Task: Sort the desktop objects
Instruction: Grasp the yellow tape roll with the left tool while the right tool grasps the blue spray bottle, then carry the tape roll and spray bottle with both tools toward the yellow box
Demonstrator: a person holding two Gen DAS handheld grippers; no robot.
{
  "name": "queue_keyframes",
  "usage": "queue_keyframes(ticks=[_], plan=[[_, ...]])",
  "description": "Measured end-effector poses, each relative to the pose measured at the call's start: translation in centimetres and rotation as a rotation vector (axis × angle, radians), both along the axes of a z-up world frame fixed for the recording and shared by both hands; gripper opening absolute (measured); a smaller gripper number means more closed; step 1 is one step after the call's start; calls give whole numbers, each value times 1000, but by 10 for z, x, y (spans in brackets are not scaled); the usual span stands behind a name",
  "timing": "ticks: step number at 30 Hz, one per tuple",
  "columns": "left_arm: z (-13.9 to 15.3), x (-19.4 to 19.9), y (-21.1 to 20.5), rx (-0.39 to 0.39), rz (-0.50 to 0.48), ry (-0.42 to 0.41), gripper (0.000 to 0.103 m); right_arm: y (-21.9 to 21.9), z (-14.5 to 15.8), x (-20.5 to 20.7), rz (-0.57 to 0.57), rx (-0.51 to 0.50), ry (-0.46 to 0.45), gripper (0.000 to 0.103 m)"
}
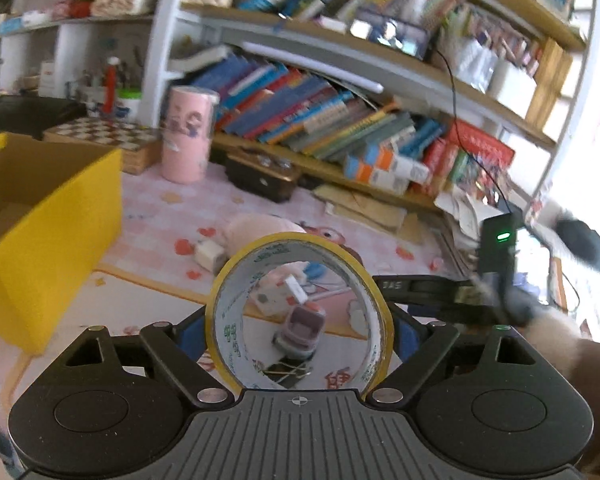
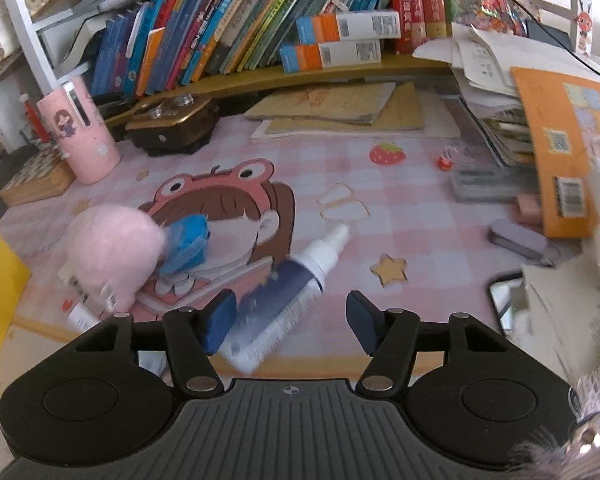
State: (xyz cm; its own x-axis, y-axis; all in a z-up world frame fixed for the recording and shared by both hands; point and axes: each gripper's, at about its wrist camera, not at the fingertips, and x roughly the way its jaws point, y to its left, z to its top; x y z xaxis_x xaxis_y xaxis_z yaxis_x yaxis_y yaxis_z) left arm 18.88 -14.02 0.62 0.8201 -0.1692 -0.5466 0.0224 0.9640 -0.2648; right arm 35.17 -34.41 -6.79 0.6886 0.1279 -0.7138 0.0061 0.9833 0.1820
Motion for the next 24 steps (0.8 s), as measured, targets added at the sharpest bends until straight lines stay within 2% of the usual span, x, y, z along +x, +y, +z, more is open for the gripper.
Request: queue_keyframes(ticks=[4, 7, 9, 10, 18, 19, 22, 24], plan=[[8, -15, 13, -5, 64, 4, 89, 12, -11, 12, 18, -50, 8, 54], [8, -20, 23, -19, 107, 13, 89, 12, -11, 6, 44, -70, -12, 49], [7, -21, 28, -32, 126, 20, 89, 9, -10, -3, 75, -75, -12, 32], [7, -23, 29, -36, 131, 23, 89, 7, -11, -7, 90, -84, -6, 31], [3, -24, 21, -59, 86, 37, 89, -1, -15, -56, 184, -203, -23, 30], [2, -25, 19, -62, 80, 40, 89, -1, -16, -58, 186, -212, -30, 30], [0, -26, 14, -66, 69, 48, 89, 3, -16, -54, 185, -247, -36, 40], [-1, -28, 14, -68, 71, 49, 89, 1, -17, -48, 187, -236, -40, 39]])
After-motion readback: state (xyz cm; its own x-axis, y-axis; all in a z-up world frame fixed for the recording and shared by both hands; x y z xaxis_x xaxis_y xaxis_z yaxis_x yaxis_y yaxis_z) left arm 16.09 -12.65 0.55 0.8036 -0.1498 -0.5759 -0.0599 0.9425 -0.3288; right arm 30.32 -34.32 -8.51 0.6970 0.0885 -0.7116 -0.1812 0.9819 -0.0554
